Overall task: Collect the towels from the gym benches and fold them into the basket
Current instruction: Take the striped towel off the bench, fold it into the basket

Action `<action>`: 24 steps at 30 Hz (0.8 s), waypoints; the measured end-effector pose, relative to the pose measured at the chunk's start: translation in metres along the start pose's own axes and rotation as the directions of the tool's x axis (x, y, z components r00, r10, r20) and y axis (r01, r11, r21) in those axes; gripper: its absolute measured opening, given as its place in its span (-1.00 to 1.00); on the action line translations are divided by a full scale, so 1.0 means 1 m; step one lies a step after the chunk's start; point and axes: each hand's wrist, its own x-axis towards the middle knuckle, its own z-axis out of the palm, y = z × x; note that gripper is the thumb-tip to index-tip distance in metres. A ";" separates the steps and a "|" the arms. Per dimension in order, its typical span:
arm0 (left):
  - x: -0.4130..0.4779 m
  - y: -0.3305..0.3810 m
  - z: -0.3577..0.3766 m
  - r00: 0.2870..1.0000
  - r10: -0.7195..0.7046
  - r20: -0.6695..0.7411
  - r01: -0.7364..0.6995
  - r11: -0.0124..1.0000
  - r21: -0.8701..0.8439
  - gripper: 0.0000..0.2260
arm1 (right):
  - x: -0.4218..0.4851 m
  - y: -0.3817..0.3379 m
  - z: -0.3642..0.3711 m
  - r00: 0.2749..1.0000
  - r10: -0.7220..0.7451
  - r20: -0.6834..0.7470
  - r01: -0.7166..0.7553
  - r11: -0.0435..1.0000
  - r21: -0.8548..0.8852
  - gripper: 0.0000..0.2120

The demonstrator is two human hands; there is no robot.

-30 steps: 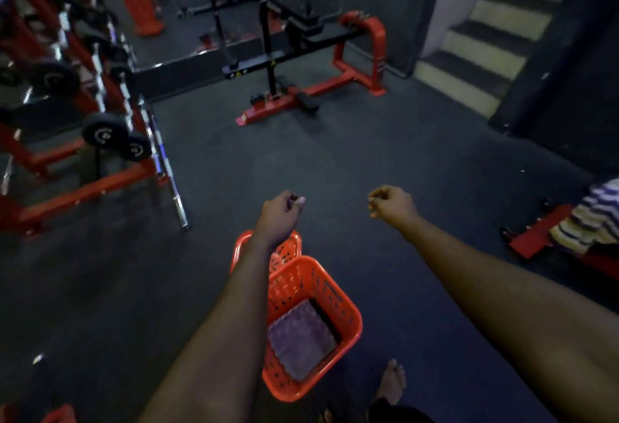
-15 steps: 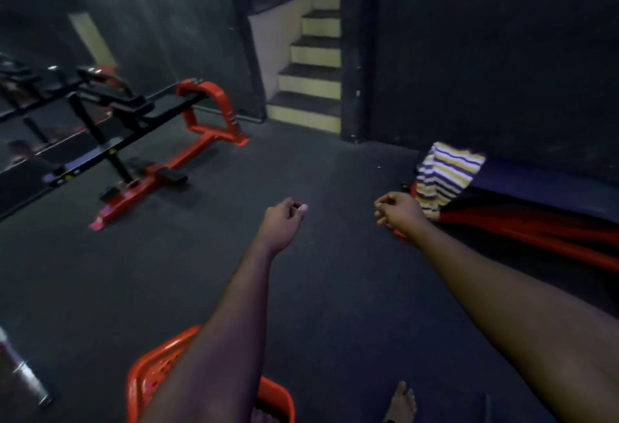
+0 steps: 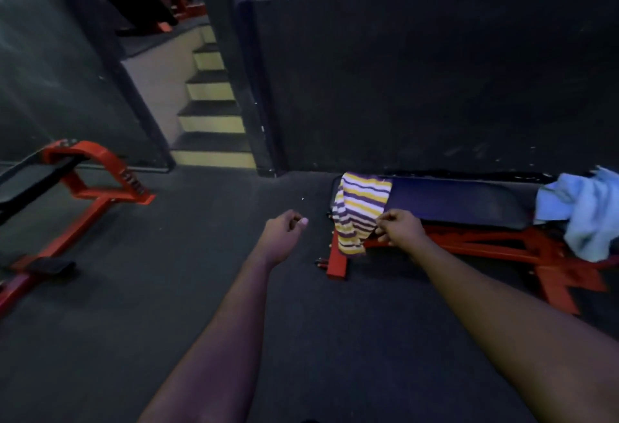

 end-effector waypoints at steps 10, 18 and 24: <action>0.179 0.006 0.064 0.994 0.002 0.111 -0.004 1.000 0.020 -0.82 | 0.158 0.005 -0.028 0.996 0.083 -0.029 -0.083 0.996 0.019 -0.92; 0.345 -0.026 0.113 0.966 -0.170 0.197 0.168 0.985 0.029 -0.74 | 0.320 0.011 -0.011 0.962 0.273 0.018 -0.272 0.961 -0.043 -0.92; 0.431 -0.064 0.172 0.891 -0.326 0.318 0.306 0.946 0.113 -0.68 | 0.415 0.058 0.025 0.893 0.450 0.026 -0.450 0.893 -0.010 -0.86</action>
